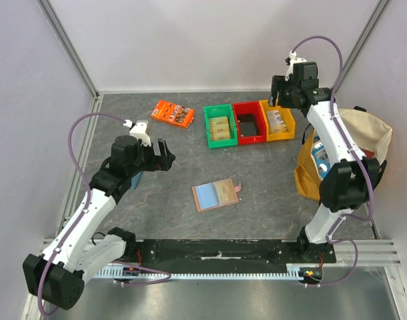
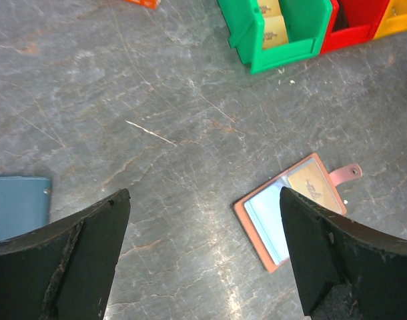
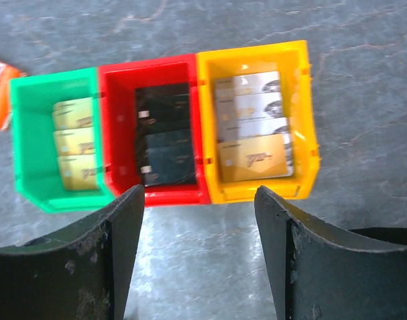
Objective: Take the credit cards out of the card holder
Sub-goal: Place the credit card in the storage box, then remove the credit card from the card holder.
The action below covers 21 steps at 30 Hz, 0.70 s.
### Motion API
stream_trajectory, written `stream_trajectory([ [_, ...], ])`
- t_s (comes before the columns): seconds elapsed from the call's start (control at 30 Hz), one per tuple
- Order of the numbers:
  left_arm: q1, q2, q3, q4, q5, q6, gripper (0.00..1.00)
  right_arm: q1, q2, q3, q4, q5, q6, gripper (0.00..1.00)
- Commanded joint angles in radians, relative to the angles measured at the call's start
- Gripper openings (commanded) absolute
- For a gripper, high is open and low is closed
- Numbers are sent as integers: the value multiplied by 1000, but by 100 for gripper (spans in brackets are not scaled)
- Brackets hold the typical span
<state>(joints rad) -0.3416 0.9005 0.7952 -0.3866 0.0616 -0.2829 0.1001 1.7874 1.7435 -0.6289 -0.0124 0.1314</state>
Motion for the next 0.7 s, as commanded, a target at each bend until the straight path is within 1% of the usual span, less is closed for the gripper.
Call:
stream_trajectory([
  [0.0,0,35,-1,32,96,-56,98,79,-118,-122,72,-41,48,74],
  [0.1,-22,52,-5,32,124,-91,98,153,-196,-229,124,-78,79,74],
  [0.2,-77,63,-16,40,97,-120,95,226,-272,-333,164,-101,108,74],
  [0.3,-174,81,-25,55,44,-148,93,283,-341,-436,218,-145,155,72],
  [0.43,-286,121,-39,92,-12,-193,92,354,-410,-573,264,-169,197,69],
  [0.5,-336,153,-40,107,-40,-206,91,374,-437,-637,297,-201,221,65],
  [0.63,-422,230,-34,135,-57,-240,90,411,-459,-751,342,-256,263,62],
  [0.67,-439,247,-33,140,-81,-249,89,418,-462,-777,356,-258,272,61],
])
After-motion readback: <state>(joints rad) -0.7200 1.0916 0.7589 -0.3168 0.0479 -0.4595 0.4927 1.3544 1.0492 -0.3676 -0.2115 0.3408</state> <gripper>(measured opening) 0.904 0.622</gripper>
